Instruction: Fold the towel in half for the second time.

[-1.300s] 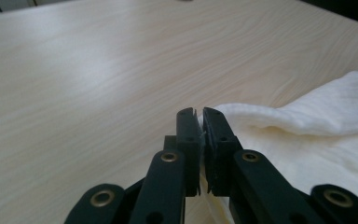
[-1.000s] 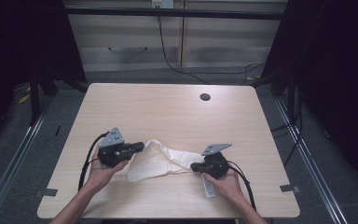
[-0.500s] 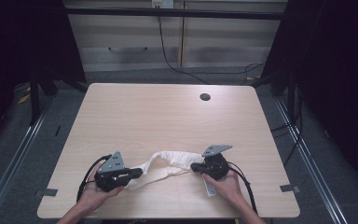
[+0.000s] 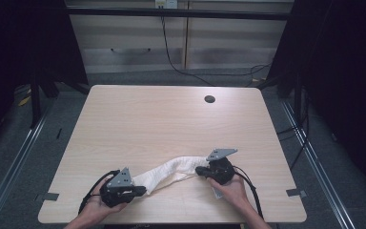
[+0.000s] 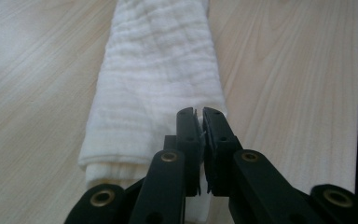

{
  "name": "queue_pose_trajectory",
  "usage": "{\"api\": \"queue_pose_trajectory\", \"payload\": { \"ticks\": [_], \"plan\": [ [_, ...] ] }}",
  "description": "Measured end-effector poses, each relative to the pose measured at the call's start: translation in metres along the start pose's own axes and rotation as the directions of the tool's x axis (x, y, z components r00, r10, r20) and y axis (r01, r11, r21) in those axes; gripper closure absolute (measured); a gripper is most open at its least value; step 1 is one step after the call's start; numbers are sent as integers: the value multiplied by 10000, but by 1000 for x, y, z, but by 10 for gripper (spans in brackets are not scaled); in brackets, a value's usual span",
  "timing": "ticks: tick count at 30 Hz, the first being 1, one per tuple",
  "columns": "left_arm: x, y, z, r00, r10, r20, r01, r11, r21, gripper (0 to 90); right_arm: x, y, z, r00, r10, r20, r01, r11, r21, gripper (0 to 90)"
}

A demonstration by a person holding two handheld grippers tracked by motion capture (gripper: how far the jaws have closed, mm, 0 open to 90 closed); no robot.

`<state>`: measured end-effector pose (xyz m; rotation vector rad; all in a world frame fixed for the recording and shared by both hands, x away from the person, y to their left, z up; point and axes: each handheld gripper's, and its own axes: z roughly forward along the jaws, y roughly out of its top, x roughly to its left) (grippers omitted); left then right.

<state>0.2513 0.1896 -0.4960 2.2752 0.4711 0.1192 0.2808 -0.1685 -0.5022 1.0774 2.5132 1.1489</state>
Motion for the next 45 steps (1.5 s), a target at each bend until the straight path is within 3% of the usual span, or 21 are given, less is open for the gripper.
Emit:
{"api": "queue_pose_trajectory", "payload": {
  "ticks": [8, 11, 17, 22, 23, 27, 29, 31, 32, 35, 38, 41, 45],
  "plan": [
    [10, -3, -2, 9984, -114, -550, 109, 9999, -97, 862, -6, -15, -21, 9982, 59, 590, -64, 9999, 93, 876],
    [12, -4, -2, 9981, -207, -574, 199, 9997, -156, 863, -10, -23, -30, 9966, 180, 805, -194, 9997, 170, 876],
    [16, -3, 0, 9968, -230, -768, 214, 9995, -217, 863, -8, -33, -41, 9965, 263, 788, -277, 9995, 169, 875],
    [29, -2, 3, 9904, -347, -1339, 297, 9988, -392, 862, -10, -32, -38, 9968, 356, 717, -364, 9993, 98, 875],
    [33, -2, 5, 9892, -618, -1331, 545, 9968, -580, 863, -10, -30, -37, 9970, 343, 692, -349, 9994, 75, 875],
    [44, -4, 4, 9865, -938, -1343, 847, 9938, -718, 863, -13, -26, -33, 9976, 345, 599, -353, 9993, 112, 876],
    [47, -4, 6, 9849, -841, -1515, 721, 9939, -831, 863, -15, -23, -30, 9974, 332, 636, -343, 9993, 169, 875],
    [50, -4, 6, 9813, -924, -1686, 788, 9932, -857, 862, -17, -20, -27, 9971, 348, 671, -358, 9993, 140, 876],
    [52, -3, 7, 9800, -1165, -1610, 1018, 9901, -966, 863, -18, -19, -26, 9970, 396, 671, -406, 9991, 136, 876],
    [59, -1, 8, 9764, -1155, -1825, 1007, 9910, -882, 862, -21, -13, -22, 9970, 210, 751, -230, 9994, 254, 876],
    [71, 1, 11, 9694, -1701, -1768, 1541, 9829, -1008, 862, -24, -9, -17, 9966, 250, 787, -270, 9993, 249, 875],
    [79, 3, 12, 9669, -1801, -1809, 1632, 9811, -1043, 863, -31, -5, -13, 9960, 535, 722, -544, 9985, 100, 875],
    [87, 6, 14, 9579, -2290, -1730, 2120, 9709, -1113, 860, -39, -1, -7, 9942, 803, 720, -802, 9968, -42, 874]
  ]
}}
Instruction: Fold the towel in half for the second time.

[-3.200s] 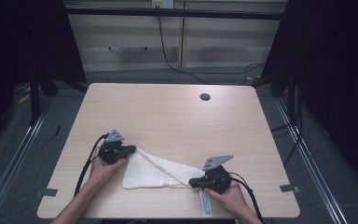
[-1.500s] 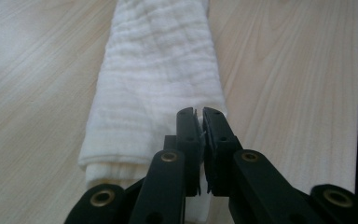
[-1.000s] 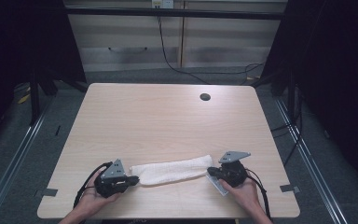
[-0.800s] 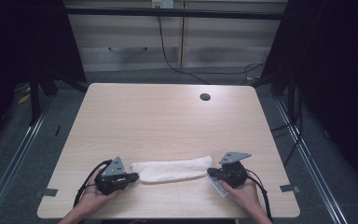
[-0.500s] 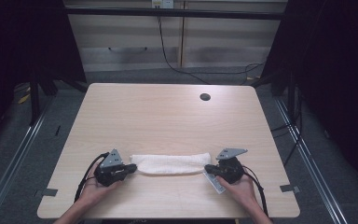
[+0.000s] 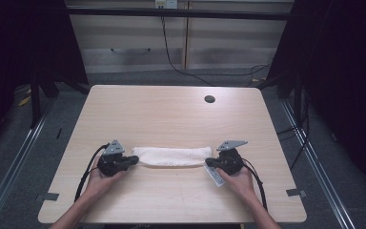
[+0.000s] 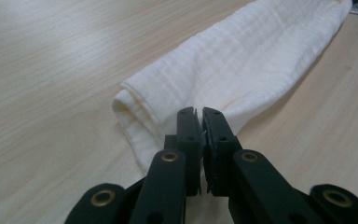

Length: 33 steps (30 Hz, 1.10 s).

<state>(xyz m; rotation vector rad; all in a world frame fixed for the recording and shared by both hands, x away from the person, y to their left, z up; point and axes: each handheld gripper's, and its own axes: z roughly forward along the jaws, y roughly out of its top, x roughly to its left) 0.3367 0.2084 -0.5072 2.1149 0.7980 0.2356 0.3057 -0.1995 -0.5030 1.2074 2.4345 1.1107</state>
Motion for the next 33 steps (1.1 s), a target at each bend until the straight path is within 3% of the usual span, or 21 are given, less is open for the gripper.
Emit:
{"api": "queue_pose_trajectory", "payload": {
  "ticks": [3, 6, 11, 14, 22, 27, 33],
  "plan": [
    [-4, 1, 0, 9998, 124, -185, -123, 9999, 74, 857, 0, 1, 1, 10000, -24, 36, 24, 10000, 41, 871],
    [-4, 0, -1, 10000, -31, -38, 32, 10000, 92, 849, 0, 0, 0, 10000, 89, 17, -89, 9999, -73, 849],
    [-6, 0, -6, 9999, -137, -53, 137, 9999, 94, 780, 4, 0, -3, 9999, -120, -68, 119, 9998, -153, 770],
    [-6, -2, -11, 9999, -135, 0, 135, 9999, 97, 726, 4, 1, -9, 9998, 35, -199, -42, 9993, -359, 716],
    [-12, -2, -35, 9989, -443, -142, 437, 9982, -414, 551, 10, 1, -35, 9985, 93, -530, -157, 9923, -1225, 590],
    [-15, -3, -50, 9983, -577, -63, 572, 9966, -599, 438, 11, -4, -54, 9991, 263, -318, -313, 9852, -1688, 508],
    [-22, -12, -65, 9978, -652, 106, 658, 9955, -684, 386, 8, -19, -76, 9981, 595, -136, -610, 9760, -2092, 477]
  ]
}}
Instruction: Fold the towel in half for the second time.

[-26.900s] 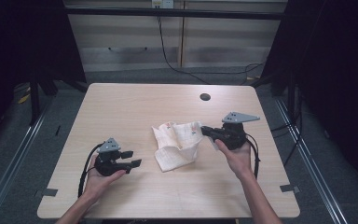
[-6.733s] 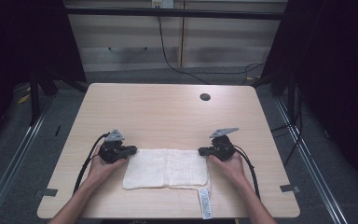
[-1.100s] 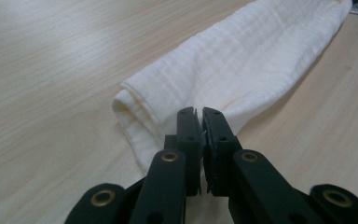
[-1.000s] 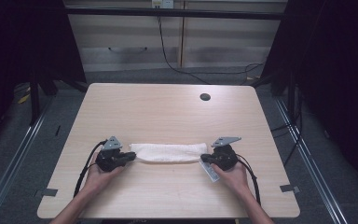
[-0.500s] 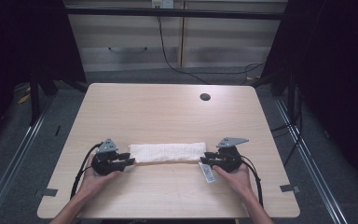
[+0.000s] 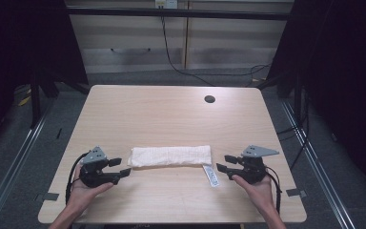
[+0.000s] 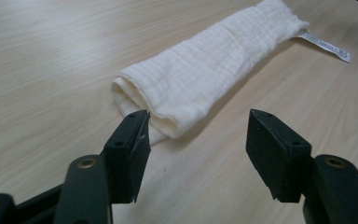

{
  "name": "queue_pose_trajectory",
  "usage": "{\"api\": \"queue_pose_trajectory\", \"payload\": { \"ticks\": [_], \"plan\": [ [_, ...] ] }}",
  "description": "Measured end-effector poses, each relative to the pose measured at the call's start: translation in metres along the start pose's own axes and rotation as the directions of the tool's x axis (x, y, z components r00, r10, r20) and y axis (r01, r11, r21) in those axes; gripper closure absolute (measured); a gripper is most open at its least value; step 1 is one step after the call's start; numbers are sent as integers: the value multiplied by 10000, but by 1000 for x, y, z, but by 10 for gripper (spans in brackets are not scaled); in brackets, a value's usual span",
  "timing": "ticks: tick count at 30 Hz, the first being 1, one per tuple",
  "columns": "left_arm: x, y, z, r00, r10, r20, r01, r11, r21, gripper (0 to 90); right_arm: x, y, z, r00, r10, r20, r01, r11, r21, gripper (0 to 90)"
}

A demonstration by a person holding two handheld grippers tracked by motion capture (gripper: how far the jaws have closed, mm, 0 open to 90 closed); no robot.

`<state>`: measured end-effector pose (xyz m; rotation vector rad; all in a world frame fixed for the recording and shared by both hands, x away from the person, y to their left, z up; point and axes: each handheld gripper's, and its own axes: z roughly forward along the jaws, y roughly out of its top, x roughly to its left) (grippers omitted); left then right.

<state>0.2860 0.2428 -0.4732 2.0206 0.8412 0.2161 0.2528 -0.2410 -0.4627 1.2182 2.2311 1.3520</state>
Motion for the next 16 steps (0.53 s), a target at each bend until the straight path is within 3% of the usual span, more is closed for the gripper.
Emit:
{"api": "queue_pose_trajectory", "payload": {
  "ticks": [4, 9, 12, 15, 16],
  "plan": [
    [5, -4, -12, 9993, -320, -215, 315, 9992, -233, 327, -5, -10, -15, 9991, 308, 294, -300, 9992, -268, 442],
    [16, -11, -20, 9959, -684, -589, 674, 9976, -182, 264, -14, -20, -30, 9948, 703, 740, -665, 9964, -529, 407],
    [24, -16, -26, 9896, -1106, -920, 1065, 9931, -484, 213, -18, -23, -33, 9925, 772, 945, -712, 9953, -659, 388],
    [30, -20, -27, 9867, -1469, -698, 1431, 9881, -571, 163, -22, -27, -34, 9880, 972, 1203, -898, 9938, -652, 350],
    [31, -20, -26, 9854, -1502, -800, 1465, 9879, -506, 164, -24, -29, -33, 9865, 1044, 1265, -977, 9935, -579, 342]
  ]
}}
